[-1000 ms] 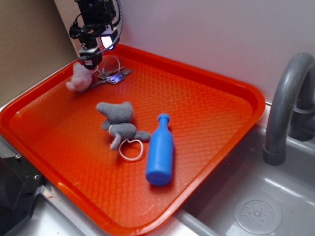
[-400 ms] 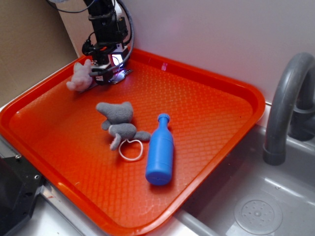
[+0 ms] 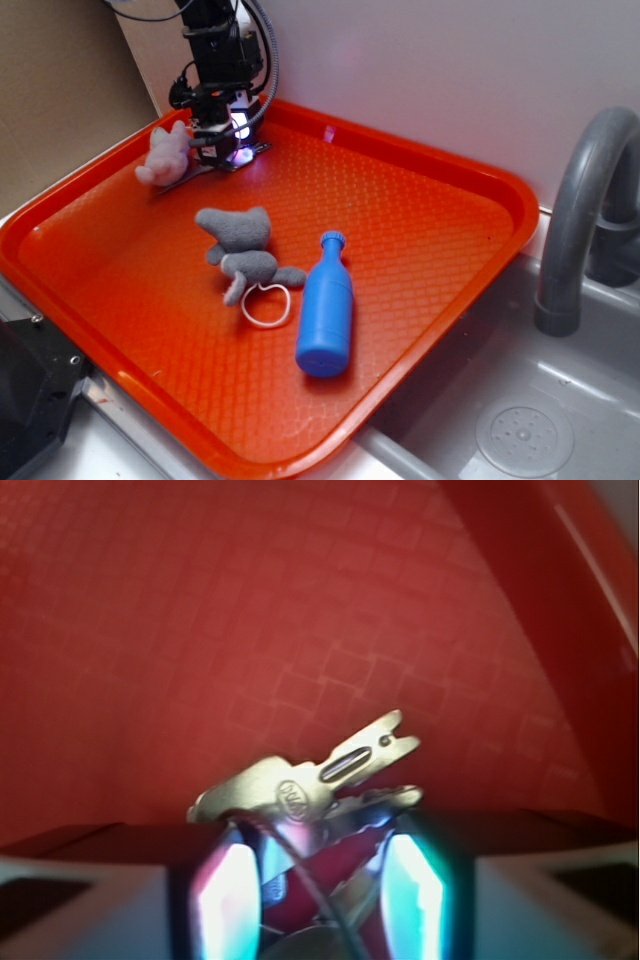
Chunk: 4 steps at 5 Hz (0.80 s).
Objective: Grab the silver keys.
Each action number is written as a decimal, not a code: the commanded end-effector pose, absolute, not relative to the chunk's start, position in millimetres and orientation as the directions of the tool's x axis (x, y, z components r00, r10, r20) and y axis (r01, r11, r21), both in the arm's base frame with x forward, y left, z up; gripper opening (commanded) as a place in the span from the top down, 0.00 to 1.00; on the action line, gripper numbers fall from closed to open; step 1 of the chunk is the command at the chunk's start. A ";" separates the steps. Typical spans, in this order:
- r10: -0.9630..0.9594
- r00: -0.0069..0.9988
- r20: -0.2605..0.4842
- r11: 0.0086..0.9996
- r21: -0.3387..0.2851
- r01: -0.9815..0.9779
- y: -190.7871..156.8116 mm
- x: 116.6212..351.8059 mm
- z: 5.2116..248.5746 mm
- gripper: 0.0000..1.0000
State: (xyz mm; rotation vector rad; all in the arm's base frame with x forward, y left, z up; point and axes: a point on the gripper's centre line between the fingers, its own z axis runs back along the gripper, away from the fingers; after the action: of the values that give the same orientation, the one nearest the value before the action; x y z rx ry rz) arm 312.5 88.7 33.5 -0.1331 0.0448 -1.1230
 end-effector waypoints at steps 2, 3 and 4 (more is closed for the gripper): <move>-0.925 0.374 0.064 0.369 -0.073 0.926 84.1 326.6 57.9 1.00; -0.915 0.382 0.127 0.379 -0.044 0.924 88.3 313.2 92.8 1.00; -0.897 0.349 0.270 0.377 0.056 0.925 83.8 273.2 141.9 1.00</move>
State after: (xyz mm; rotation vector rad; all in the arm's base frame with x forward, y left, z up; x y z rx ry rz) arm 267.2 81.7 127.9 -0.1813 -0.2362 -1.1531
